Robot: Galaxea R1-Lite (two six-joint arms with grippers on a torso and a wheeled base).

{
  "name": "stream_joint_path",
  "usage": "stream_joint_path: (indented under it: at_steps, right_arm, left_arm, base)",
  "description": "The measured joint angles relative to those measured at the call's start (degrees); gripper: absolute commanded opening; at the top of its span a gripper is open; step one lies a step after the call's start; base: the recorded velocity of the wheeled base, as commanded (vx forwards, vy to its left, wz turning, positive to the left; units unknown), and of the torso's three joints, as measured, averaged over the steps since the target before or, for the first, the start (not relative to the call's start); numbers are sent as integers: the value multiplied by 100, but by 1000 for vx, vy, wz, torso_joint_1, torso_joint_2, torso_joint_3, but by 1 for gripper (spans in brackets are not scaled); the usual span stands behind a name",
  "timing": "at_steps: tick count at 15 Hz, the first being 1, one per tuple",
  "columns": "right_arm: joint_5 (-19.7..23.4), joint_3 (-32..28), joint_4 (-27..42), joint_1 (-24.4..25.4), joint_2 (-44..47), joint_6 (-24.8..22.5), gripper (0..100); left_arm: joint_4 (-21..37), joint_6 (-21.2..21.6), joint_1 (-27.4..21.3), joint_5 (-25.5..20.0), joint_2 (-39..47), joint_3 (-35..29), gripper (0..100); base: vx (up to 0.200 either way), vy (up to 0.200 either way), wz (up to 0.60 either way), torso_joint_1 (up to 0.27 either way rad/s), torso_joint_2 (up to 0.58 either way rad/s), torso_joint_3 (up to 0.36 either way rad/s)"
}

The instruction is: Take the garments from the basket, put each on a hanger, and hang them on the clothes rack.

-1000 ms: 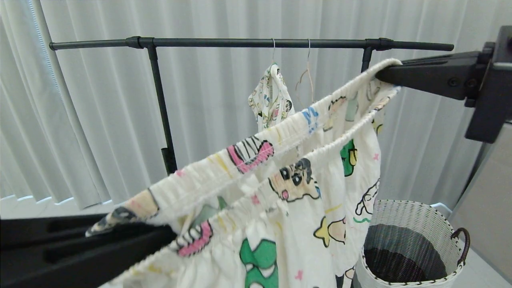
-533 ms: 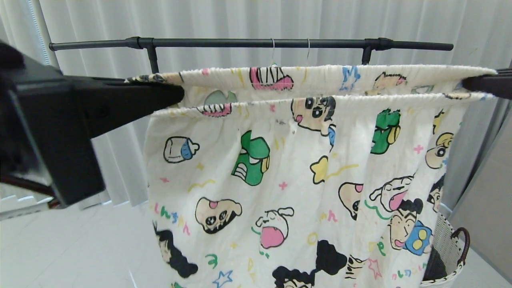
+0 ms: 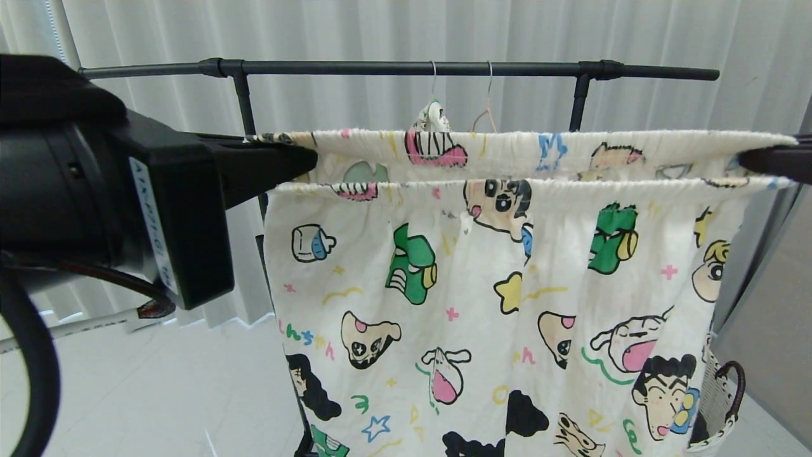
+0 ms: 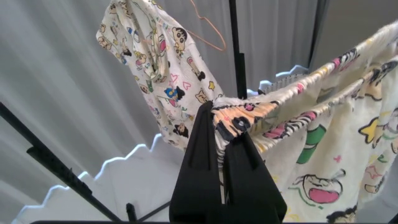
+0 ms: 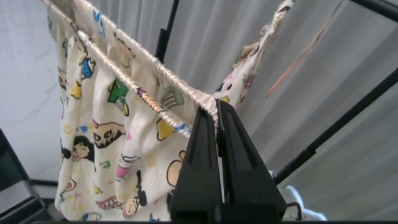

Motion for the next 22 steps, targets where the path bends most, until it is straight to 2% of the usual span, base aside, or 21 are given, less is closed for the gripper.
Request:
stream_joint_path:
  at_steps: [2, 3, 7, 9, 10, 12, 14, 15, 18, 22]
  right_arm:
    - [-45, 123, 52, 11, -29, -99, 0]
    - [-80, 193, 66, 13, -51, -230, 100]
    - [-96, 336, 72, 24, -126, -343, 100]
    - [-102, 567, 77, 24, -210, -666, 100]
    - [-197, 761, 85, 16, -284, -824, 100]
    - [-923, 1033, 176, -116, -405, -909, 100]
    - [-1785, 1242, 224, -301, -452, -918, 100]
    - [-2024, 1392, 219, -466, -466, -923, 100]
    - [-2186, 1673, 189, -1111, -518, -925, 100]
    - [-2160, 1847, 173, -1773, -661, -925, 100]
  left_arm:
    - [-5, 0, 0, 0, 11, 0, 0]
    - [-9, 0, 0, -2, 12, 0, 0]
    - [-5, -17, 2, 1, 15, 40, 0]
    - [-11, -33, 9, 11, 9, 138, 0]
    - [-9, -22, 33, 20, -7, 228, 0]
    - [-7, 85, 190, 59, -99, 479, 0]
    - [-11, 321, 549, 74, -215, 718, 0]
    - [-9, 495, 844, 74, -285, 846, 0]
    - [-11, 930, 1693, 74, -622, 1297, 0]
    - [-13, 972, 2280, 48, -1347, 2343, 0]
  base:
    - [0, 0, 0, 0, 0, 0]
    - [0, 0, 0, 0, 0, 0]
    - [0, 0, 0, 0, 0, 0]
    - [0, 0, 0, 0, 0, 0]
    - [0, 0, 0, 0, 0, 0]
    - [0, 0, 0, 0, 0, 0]
    - [0, 0, 0, 0, 0, 0]
    - [0, 0, 0, 0, 0, 0]
    - [0, 0, 0, 0, 0, 0]
    - [0, 0, 0, 0, 0, 0]
